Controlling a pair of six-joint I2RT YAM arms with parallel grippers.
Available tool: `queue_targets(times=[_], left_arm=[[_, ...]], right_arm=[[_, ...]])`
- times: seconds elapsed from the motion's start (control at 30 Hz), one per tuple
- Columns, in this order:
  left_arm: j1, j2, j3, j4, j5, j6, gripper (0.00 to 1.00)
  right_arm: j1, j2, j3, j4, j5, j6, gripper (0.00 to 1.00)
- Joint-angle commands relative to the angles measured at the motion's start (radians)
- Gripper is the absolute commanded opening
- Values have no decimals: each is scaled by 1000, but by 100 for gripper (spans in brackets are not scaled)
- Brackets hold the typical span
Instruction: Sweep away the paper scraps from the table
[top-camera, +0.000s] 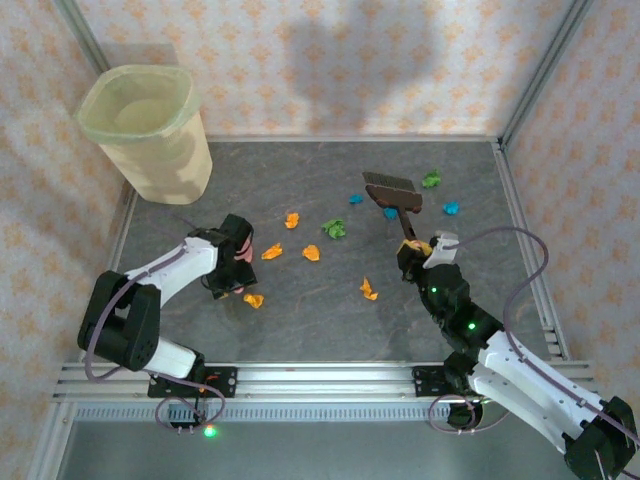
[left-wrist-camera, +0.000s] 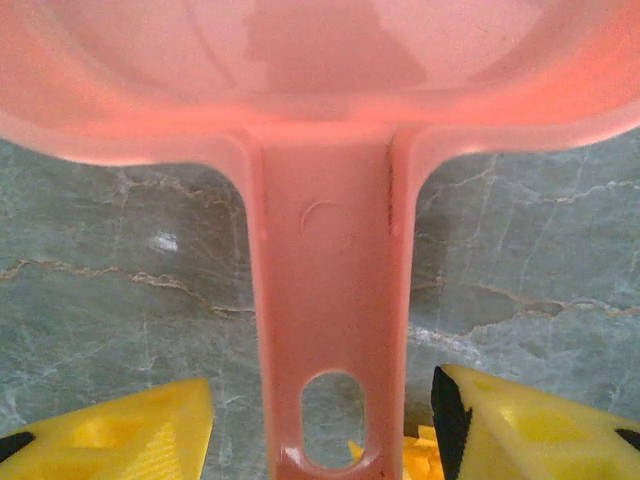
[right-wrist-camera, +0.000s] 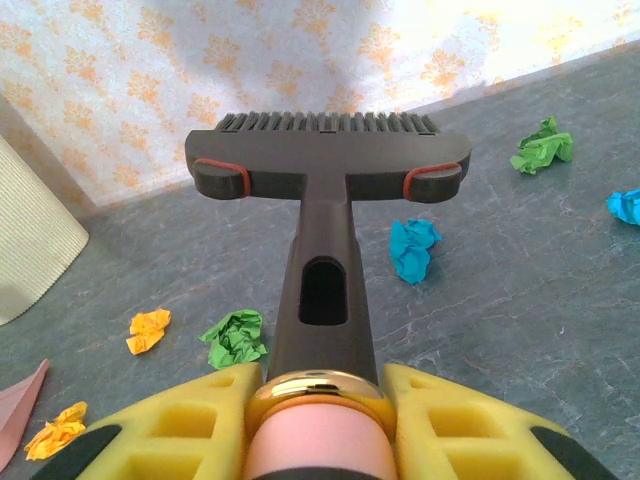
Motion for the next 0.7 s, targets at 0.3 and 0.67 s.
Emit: queue_targets(times=[0.3,0.67], left_arm=[[-14,5,18,-1,-89,-52,40],[-14,3,42,-13,-91,-62,4]], right_arm=[[0,-6,-9,75,7,-13,0],[0,-2,-10,78,11,-10,0]])
